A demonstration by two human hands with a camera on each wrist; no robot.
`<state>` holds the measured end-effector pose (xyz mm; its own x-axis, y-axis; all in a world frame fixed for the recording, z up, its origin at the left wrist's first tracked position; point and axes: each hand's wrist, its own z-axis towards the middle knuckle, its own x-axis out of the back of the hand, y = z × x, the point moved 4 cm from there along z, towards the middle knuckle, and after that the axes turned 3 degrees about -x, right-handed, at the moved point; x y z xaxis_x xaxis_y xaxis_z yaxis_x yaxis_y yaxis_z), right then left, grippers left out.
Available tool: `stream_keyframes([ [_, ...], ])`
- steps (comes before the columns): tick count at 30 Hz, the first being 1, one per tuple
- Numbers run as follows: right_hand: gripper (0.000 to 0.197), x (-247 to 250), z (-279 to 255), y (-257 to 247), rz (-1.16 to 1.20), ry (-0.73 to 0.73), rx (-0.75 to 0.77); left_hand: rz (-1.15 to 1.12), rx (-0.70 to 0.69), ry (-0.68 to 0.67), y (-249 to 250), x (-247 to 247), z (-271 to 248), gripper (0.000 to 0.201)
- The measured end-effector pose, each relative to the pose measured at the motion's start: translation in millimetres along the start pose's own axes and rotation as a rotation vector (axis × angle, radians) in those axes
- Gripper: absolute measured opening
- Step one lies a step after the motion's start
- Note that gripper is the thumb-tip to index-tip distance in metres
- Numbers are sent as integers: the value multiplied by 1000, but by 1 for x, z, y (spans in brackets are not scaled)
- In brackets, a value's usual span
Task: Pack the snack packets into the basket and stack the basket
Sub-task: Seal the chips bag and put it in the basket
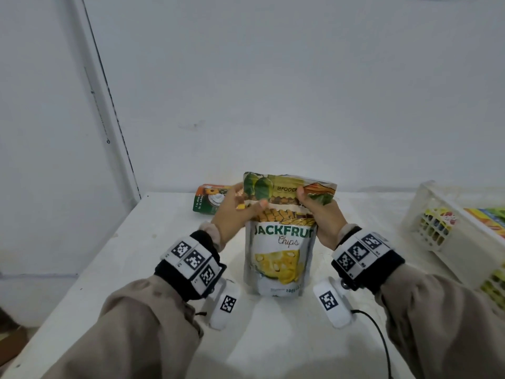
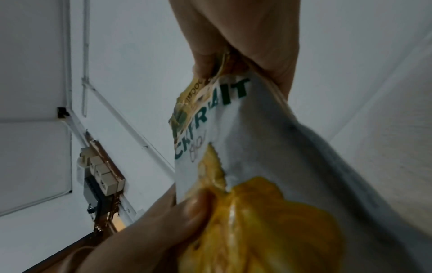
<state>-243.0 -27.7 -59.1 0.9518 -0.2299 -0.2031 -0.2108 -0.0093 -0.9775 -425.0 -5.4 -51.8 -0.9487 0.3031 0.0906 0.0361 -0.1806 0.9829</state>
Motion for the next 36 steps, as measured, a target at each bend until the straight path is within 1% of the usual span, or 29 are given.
stream_keyframes([
  [1,87,-3,-1,-1,-32,-28,6,-48,-27,21,4,3,4,73],
  [2,77,-6,-3,-4,-68,-52,20,-74,-60,51,9,4,6,48],
  [3,63,-8,-5,-8,-104,-58,45,-90,-86,99,12,5,9,24],
  [4,54,-8,-4,-12,-166,-26,86,-106,-96,147,14,7,11,8],
  [5,55,-5,-2,-17,-239,31,151,-123,-102,174,14,8,13,6],
  [7,76,1,-3,-32,-406,146,331,-138,-114,181,13,8,14,9],
  [8,83,1,-6,-40,-486,157,425,-133,-123,176,13,8,14,8],
  [9,83,-2,-9,-49,-600,145,517,-131,-138,170,12,8,14,8],
  [10,79,-7,-12,-56,-759,124,601,-126,-156,165,12,8,14,7],
  [12,63,-23,-17,-62,-1102,70,698,-133,-199,168,12,8,13,6],
  [13,53,-31,-18,-62,-1223,51,724,-142,-213,174,12,8,14,6],
  [15,40,-41,-18,-63,-1342,55,750,-160,-231,187,12,9,14,7],
  [19,22,-50,-15,-67,-1290,80,674,-148,-259,217,12,10,14,13],
  [23,22,-59,-15,-64,-1298,118,710,-135,-275,267,14,13,15,18],
  [28,24,-47,-8,-67,-1232,143,604,-130,-267,297,9,26,17,19],
  [31,24,-44,-6,-69,-1181,154,606,-93,-276,307,8,30,18,19],
  [34,19,-45,-2,-65,-1107,128,545,-98,-259,320,7,33,20,18],
  [36,15,-39,3,-60,-931,40,490,-105,-256,331,5,38,19,18],
])
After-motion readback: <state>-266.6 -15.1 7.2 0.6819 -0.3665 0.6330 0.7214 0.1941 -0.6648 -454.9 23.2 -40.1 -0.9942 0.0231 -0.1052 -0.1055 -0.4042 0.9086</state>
